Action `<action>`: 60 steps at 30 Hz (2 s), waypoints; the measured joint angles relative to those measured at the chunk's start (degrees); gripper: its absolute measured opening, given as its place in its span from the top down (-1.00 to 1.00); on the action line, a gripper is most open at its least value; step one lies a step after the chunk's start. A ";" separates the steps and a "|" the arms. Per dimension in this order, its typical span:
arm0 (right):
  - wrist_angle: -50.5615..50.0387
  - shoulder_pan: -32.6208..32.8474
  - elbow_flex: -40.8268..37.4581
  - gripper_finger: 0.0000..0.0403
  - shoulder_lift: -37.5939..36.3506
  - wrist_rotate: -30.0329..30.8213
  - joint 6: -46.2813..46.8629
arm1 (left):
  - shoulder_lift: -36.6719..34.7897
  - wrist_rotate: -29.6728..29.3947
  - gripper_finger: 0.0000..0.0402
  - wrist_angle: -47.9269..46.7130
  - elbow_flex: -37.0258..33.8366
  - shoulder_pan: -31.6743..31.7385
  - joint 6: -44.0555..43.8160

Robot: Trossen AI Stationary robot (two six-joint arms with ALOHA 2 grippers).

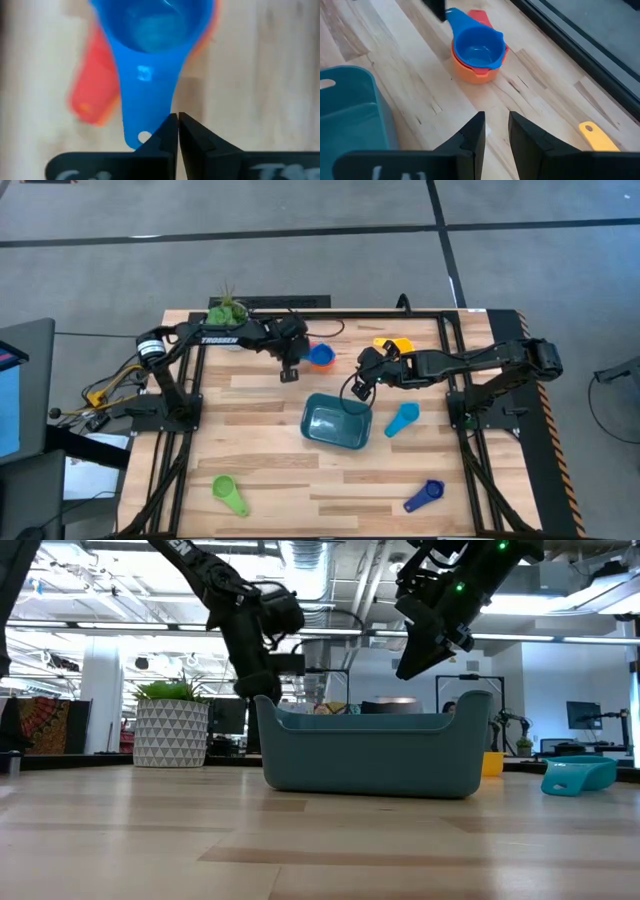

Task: Nest measuring cups in basket
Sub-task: Stack the blue measuring cup on top of the red measuring cup

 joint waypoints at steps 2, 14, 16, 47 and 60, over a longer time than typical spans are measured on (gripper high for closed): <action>0.01 0.00 0.00 0.46 0.00 0.04 0.00 | -1.07 -2.52 0.97 2.33 0.01 0.27 0.90; -0.83 1.20 0.00 0.46 -0.02 0.06 0.48 | -4.86 -2.84 0.97 -1.61 0.07 2.27 3.18; -0.79 1.17 0.00 0.46 -0.02 0.12 0.48 | -4.81 2.34 0.97 -4.62 -0.14 2.37 3.12; 3.37 -0.98 0.00 0.46 0.18 0.06 0.46 | -4.77 -10.21 0.97 16.97 -10.80 4.30 3.90; 26.07 -20.27 1.65 0.77 14.59 -17.70 -2.04 | -4.75 1.44 0.97 14.90 -10.86 4.44 1.79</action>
